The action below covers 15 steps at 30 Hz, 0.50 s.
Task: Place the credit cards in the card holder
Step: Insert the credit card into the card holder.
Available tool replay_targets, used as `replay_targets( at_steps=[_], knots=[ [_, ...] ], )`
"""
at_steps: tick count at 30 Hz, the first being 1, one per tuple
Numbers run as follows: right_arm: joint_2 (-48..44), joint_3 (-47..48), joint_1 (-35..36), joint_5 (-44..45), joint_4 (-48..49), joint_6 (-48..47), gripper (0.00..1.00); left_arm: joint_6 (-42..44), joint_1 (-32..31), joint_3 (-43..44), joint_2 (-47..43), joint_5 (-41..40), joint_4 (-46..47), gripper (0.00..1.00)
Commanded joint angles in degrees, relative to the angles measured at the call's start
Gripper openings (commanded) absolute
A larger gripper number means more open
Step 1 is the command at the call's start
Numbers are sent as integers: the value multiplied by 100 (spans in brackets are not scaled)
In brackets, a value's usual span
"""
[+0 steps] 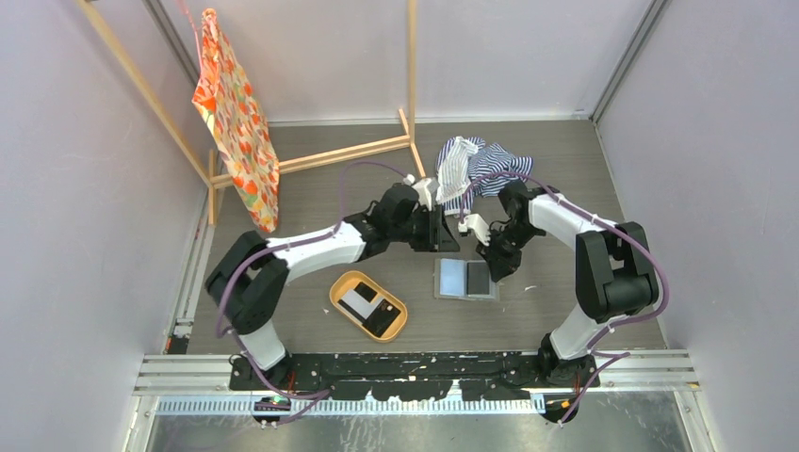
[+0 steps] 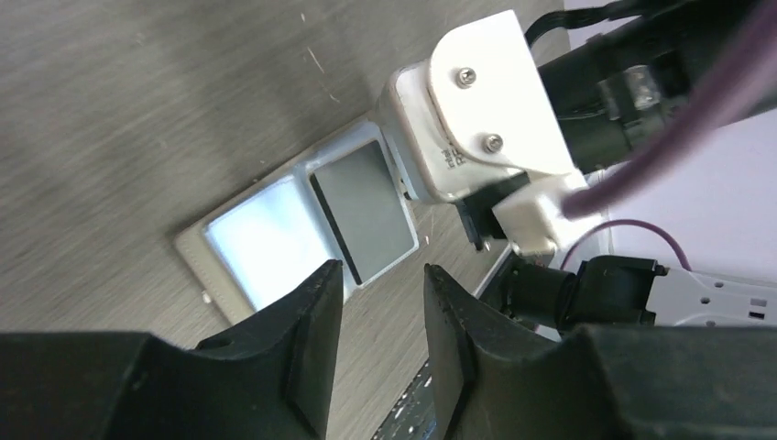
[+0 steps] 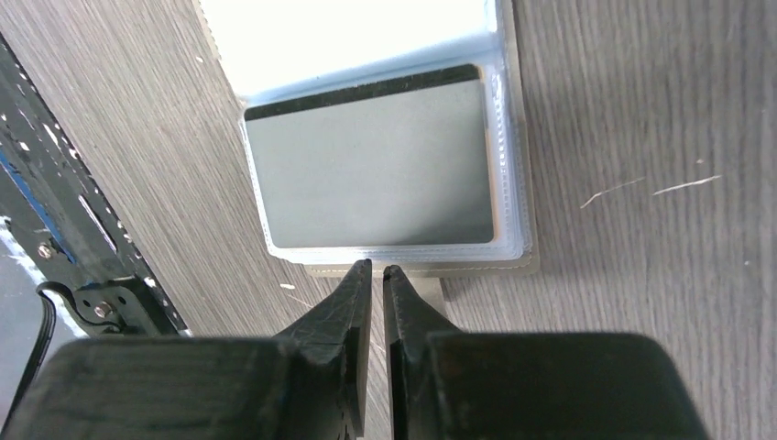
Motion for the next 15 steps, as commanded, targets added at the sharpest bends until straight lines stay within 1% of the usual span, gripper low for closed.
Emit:
replay_targets(
  at_steps=[1,3,5,7,8,9,10,11,15],
  knots=[
    [-326,265,-74,-502,-145,-15,16,756,95,-356,-567,-681,-630,41],
    [-366,329,-97,-689,-152,190,16,641,137,-589,-662,-717,-516,48],
    [-341,423,-110,-980,-208,460,16,436,200,-855,-717,-680,-207,58],
    [-218,544,-106,-1235,-305,732,16,175,290,-1080,-715,-594,95,64],
    [-141,594,-95,-1302,-315,852,16,51,333,-1153,-696,-549,175,66],
    [-45,629,-89,-1302,-332,918,16,-37,364,-1191,-664,-504,206,74],
    [56,652,-88,-1246,-344,950,16,-110,373,-1206,-624,-481,207,93],
    [151,666,-83,-1161,-338,989,16,-151,374,-1201,-585,-451,204,99],
    [570,730,-83,-752,-269,1242,15,-325,374,-1190,-379,-210,321,100]
  ],
)
